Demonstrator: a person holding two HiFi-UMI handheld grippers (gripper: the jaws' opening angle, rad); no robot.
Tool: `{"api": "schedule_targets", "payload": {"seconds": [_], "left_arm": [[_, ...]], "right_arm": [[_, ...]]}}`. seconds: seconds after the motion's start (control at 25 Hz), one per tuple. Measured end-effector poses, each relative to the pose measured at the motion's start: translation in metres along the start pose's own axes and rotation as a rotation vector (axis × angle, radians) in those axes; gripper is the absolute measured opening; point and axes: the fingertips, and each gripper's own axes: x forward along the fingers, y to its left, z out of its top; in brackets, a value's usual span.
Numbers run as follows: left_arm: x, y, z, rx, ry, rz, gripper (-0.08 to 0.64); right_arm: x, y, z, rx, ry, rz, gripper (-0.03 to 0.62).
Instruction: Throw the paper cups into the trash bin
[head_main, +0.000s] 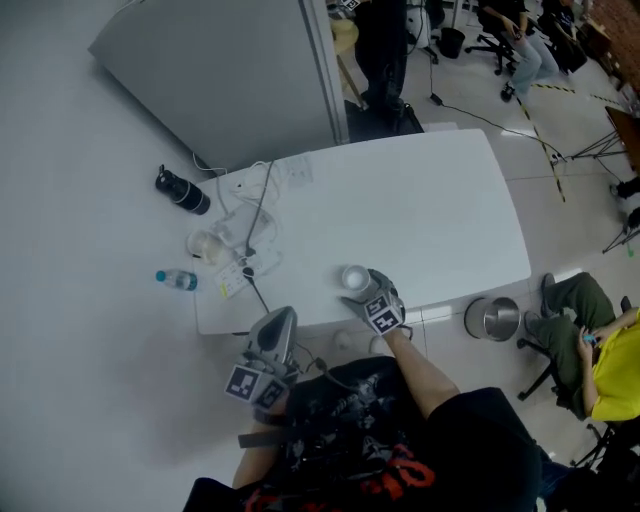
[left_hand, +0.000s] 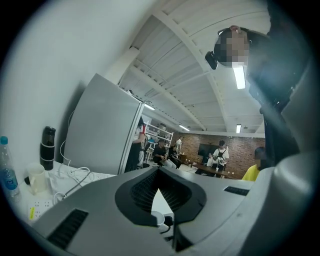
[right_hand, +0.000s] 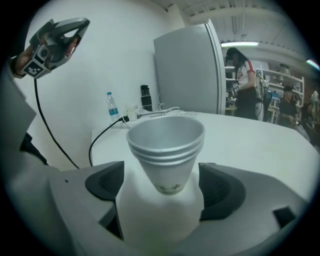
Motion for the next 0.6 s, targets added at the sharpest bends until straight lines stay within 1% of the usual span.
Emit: {"api": "schedule_targets", "payload": {"seconds": [0.12,0.16,0.2,0.32,0.4,0.48,0.52,0.6], "left_arm": [[-0.004,-0.001,-0.004,0.001,0.007,0.005,-0.008],[-0.005,0.002,-0.005,0.003,0.011,0.007,-0.008],[-0.004,0.006,-0.005,0.004,0.018,0.009,-0.006],[0.003,0.011,0.0,-0.006,0.021,0.004,-0.007],[0.002,0.013,0.005,-0.029,0.007,0.013,-0.008],[0.001,0.014,0.002,-0.043,0.015,0.017,-0.006],[0.007,0.014,-0.001,-0.036,0.03,-0.007,-0.008],[0.028,0.01,-0.006,-0.019,0.052,-0.1,-0.008]], "right_arm": [[0.002,-0.002,0.012,-0.003,-0.027,-0.018,0.47],[0.001,-0.004,0.017,-0.002,-0.037,-0.027,0.389],[-0.001,-0.006,0.022,-0.001,-0.046,-0.034,0.353],[-0.013,-0.006,0.047,0.001,-0.089,-0.031,0.35],[-0.028,0.009,0.071,0.001,-0.131,0.002,0.35],[-0.048,0.027,0.091,-0.004,-0.167,0.024,0.35],[-0.061,0.028,0.1,0.004,-0.187,0.012,0.35],[-0.091,0.021,0.12,0.05,-0.239,-0.04,0.35]]}}
